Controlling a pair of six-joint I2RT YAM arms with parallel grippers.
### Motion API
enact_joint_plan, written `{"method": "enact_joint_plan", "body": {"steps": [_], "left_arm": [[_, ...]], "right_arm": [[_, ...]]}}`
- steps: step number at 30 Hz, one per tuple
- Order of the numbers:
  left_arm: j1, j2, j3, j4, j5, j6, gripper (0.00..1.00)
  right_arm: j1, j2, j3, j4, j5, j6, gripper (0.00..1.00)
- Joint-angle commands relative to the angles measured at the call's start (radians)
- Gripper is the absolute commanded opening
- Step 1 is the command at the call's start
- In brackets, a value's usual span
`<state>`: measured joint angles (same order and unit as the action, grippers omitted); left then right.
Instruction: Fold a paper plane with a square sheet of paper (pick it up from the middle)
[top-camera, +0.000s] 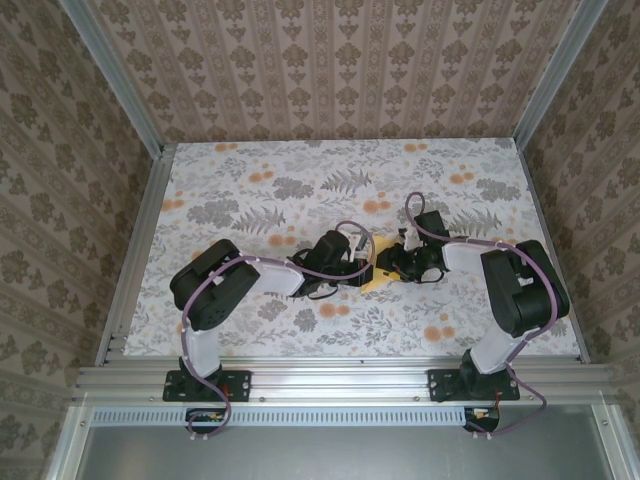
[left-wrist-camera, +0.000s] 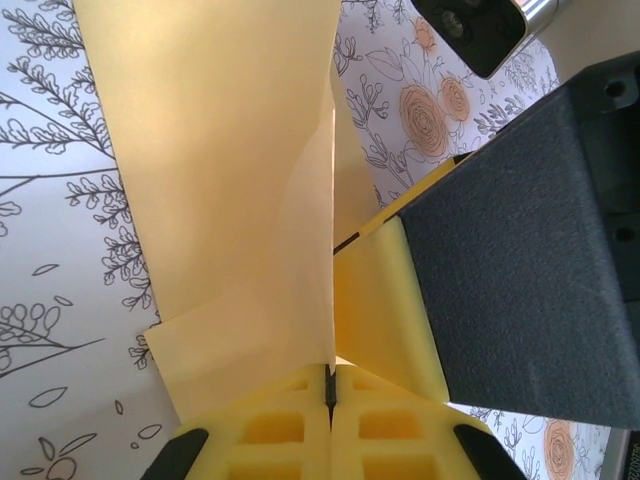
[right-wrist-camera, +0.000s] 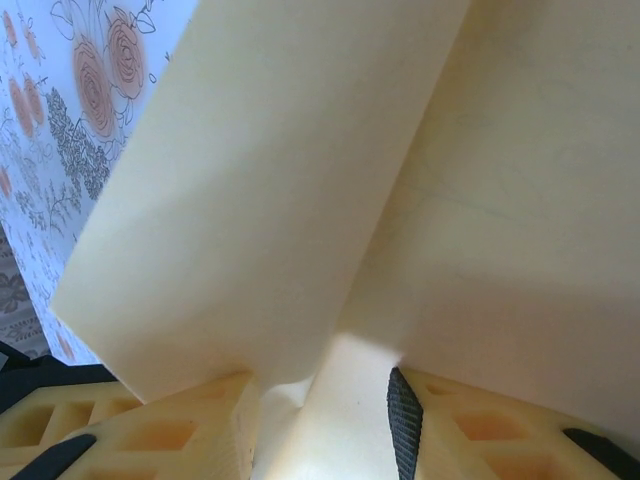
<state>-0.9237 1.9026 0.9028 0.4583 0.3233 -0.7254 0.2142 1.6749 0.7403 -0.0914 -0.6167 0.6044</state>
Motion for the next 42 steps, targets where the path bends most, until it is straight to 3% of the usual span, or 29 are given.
{"method": "enact_joint_plan", "body": {"steps": [1, 8, 13, 23, 34, 42], "left_arm": [[0.017, 0.013, -0.02, 0.05, 0.017, 0.021, 0.05], [0.03, 0.019, -0.044, 0.07, 0.027, 0.02, 0.04], [0.031, 0.03, -0.045, 0.096, 0.036, 0.015, 0.05], [0.032, 0.057, -0.02, 0.105, 0.049, 0.019, 0.17], [0.031, 0.077, 0.019, 0.128, 0.062, 0.049, 0.27], [0.033, 0.108, 0.072, 0.086, 0.061, 0.07, 0.27]], "right_arm": [[-0.008, -0.013, -0.03, 0.035, -0.032, 0.011, 0.42], [-0.018, -0.121, -0.068, 0.112, -0.093, 0.019, 0.4], [-0.017, -0.106, -0.059, 0.129, -0.081, 0.026, 0.38], [-0.018, -0.074, -0.066, 0.106, 0.012, 0.039, 0.4], [-0.03, -0.069, -0.082, 0.1, 0.047, 0.048, 0.33], [-0.033, -0.035, -0.081, 0.075, 0.059, 0.055, 0.23]]}}
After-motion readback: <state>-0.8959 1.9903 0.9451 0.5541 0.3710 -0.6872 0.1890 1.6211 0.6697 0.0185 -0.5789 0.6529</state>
